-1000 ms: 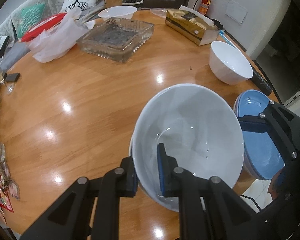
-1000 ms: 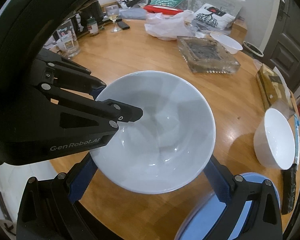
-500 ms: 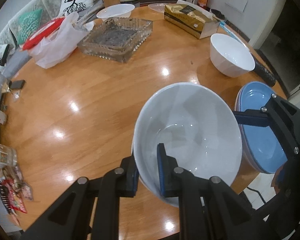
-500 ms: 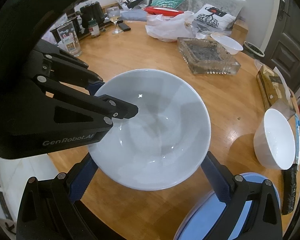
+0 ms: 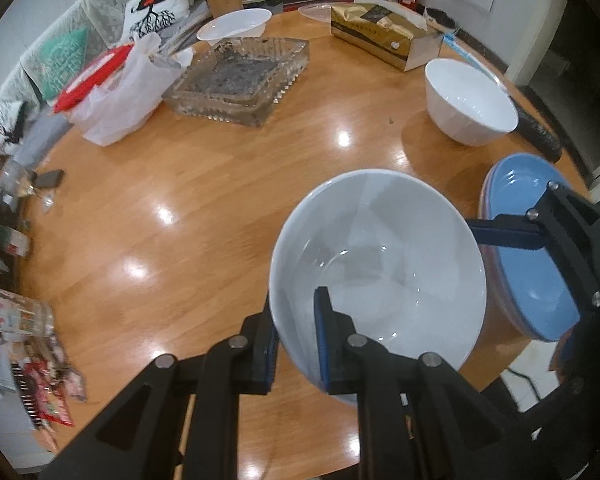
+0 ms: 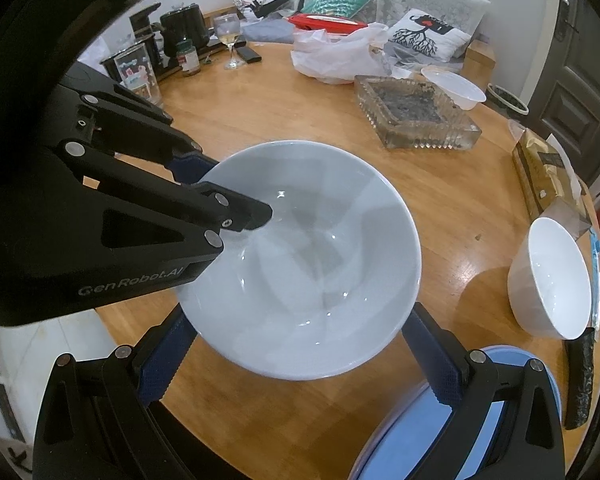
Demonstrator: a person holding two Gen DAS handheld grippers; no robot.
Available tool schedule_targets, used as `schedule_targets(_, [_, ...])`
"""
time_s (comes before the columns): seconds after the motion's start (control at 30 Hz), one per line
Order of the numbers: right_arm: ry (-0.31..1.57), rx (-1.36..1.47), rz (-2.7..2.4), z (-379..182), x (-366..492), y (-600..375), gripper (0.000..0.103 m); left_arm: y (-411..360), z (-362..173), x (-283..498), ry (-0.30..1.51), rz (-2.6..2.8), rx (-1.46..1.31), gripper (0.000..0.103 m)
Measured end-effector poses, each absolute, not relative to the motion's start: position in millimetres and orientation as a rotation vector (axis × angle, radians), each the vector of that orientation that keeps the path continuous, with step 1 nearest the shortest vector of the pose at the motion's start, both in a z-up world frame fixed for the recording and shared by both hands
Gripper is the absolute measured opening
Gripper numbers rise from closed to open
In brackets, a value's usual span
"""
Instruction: Organize plates and bowls
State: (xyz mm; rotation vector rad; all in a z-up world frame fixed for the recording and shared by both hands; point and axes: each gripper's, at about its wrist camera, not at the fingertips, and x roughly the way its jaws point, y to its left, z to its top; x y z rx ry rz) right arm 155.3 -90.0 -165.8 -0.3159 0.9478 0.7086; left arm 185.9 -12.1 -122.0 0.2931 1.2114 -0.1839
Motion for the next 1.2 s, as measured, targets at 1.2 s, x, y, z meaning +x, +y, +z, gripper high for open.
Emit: schedule_targets(1.2, [0.886, -0.104, 0.459, -147, 222, -295, 0.100, -124, -80, 278, 1.103, -0.302, 0.126, 0.048])
